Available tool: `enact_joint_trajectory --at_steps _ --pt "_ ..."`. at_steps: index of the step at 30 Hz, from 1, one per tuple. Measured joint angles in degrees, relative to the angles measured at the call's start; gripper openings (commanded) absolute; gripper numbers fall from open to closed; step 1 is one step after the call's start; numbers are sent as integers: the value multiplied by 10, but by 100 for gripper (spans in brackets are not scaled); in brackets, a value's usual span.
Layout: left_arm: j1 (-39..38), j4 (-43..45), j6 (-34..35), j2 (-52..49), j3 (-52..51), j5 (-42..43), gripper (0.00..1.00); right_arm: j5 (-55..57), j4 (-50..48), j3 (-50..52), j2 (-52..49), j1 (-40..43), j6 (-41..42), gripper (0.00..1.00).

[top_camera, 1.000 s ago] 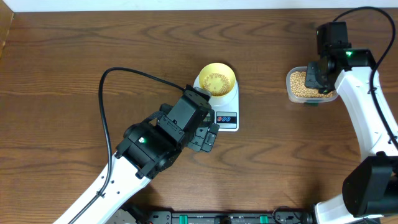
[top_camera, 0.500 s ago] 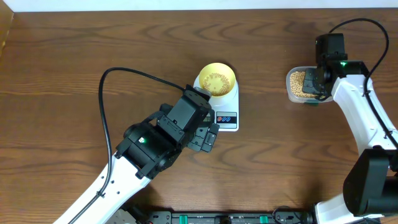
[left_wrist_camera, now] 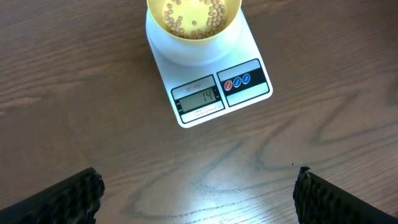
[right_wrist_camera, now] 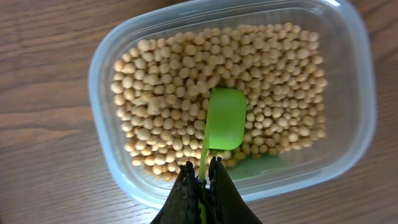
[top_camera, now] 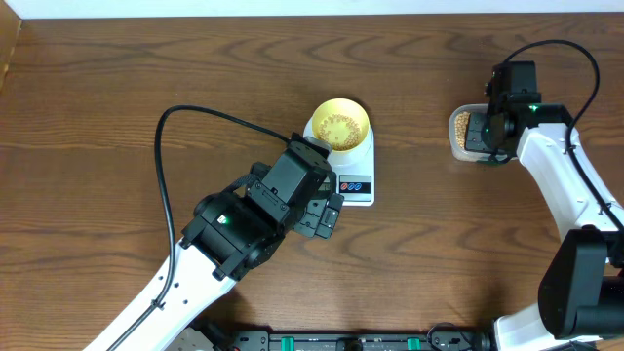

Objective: Scoop item into bowl and weigh 50g on scale
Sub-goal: 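Dip the scoop into the soybeans again with the right gripper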

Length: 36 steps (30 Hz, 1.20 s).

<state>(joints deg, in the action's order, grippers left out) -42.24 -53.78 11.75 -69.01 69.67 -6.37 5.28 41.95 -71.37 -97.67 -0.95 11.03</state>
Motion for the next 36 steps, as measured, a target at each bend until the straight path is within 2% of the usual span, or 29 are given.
enact_joint_trajectory --at_steps 5,19,36 --pt "0 0 0 0 0 0 100 -46 0 0 0 22 -2 1" --pt "0 0 0 0 0 0 100 -243 0 4 0 148 -12 1" --pt "0 0 0 0 0 0 100 -350 -28 4 -45 158 -26 1"
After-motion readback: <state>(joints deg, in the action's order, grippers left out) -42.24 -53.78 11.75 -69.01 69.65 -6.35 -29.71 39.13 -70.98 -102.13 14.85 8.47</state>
